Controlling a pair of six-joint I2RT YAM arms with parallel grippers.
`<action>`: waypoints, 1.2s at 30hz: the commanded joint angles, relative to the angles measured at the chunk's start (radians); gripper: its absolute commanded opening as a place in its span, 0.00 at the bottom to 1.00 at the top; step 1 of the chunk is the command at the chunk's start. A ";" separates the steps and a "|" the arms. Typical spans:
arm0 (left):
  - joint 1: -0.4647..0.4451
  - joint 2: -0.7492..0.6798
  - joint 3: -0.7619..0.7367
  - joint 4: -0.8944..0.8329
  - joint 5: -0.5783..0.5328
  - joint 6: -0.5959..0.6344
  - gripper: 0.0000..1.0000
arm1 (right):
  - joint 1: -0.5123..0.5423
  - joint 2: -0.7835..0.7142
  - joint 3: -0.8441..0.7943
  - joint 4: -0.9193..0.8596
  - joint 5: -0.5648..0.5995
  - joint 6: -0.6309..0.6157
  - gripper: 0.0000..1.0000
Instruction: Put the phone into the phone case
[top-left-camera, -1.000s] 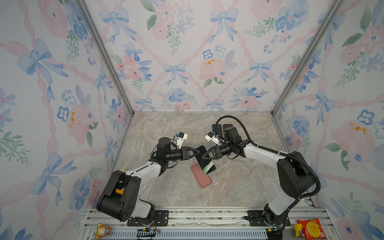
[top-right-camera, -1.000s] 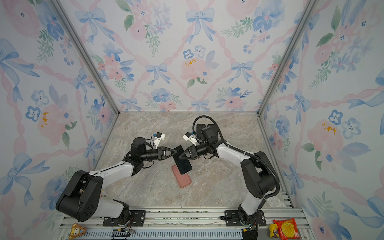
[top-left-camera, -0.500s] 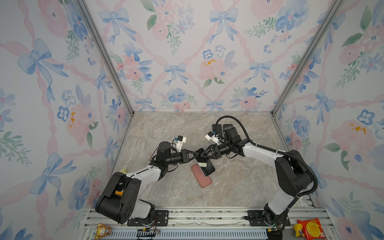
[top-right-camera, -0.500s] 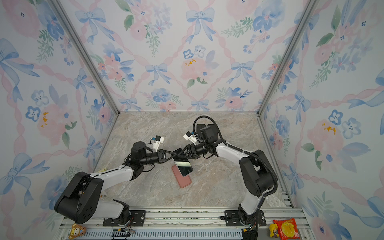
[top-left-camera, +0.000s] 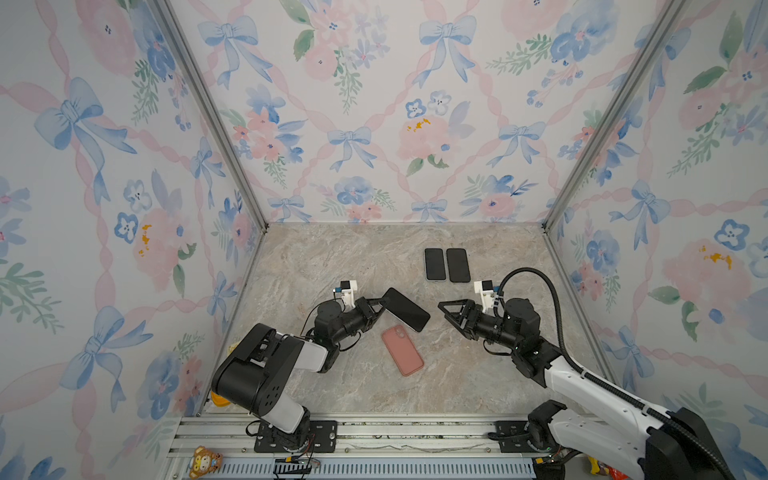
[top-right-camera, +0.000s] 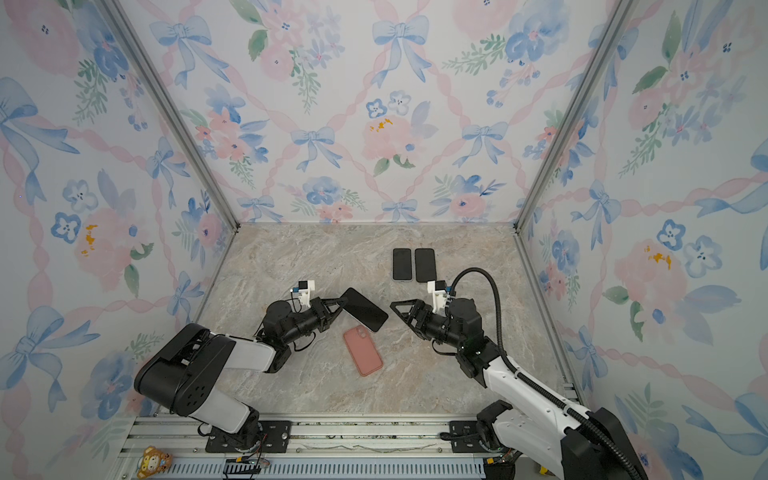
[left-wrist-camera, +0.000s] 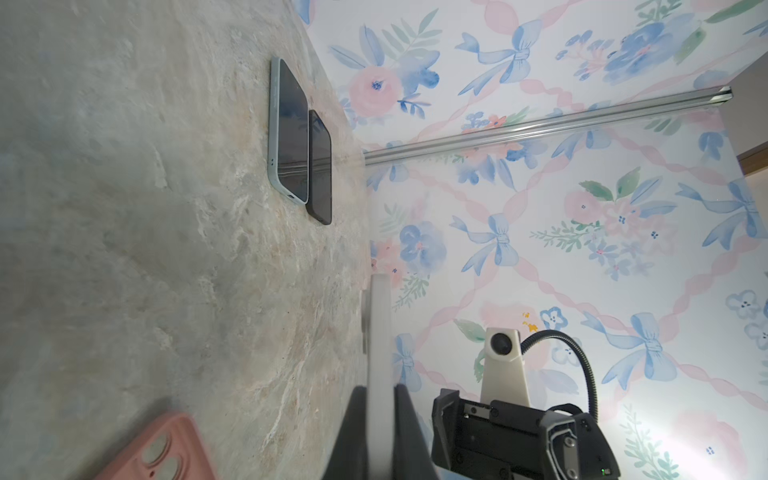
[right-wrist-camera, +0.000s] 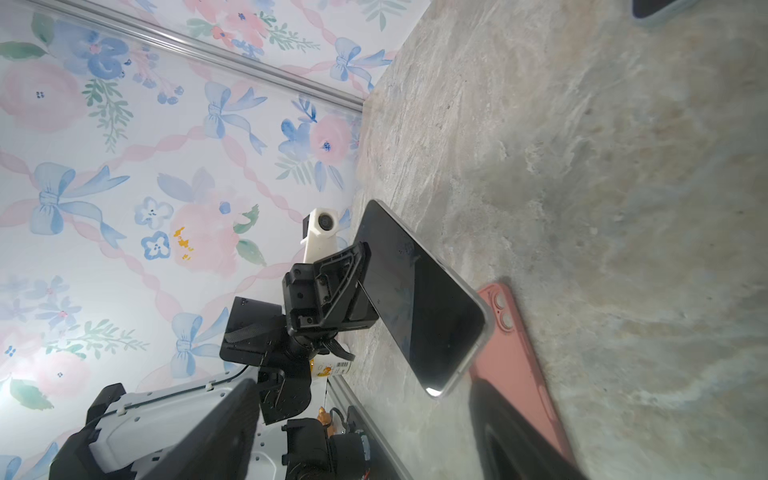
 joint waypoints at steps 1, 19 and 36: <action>-0.008 0.006 0.035 0.159 -0.022 -0.083 0.00 | 0.059 0.005 -0.045 0.111 0.165 0.084 0.84; -0.045 0.103 0.029 0.327 -0.072 -0.176 0.00 | 0.086 0.446 -0.075 0.764 0.107 0.298 0.24; -0.074 -0.161 0.262 -0.940 -0.230 0.607 0.48 | 0.052 0.013 -0.026 -0.097 0.147 0.029 0.00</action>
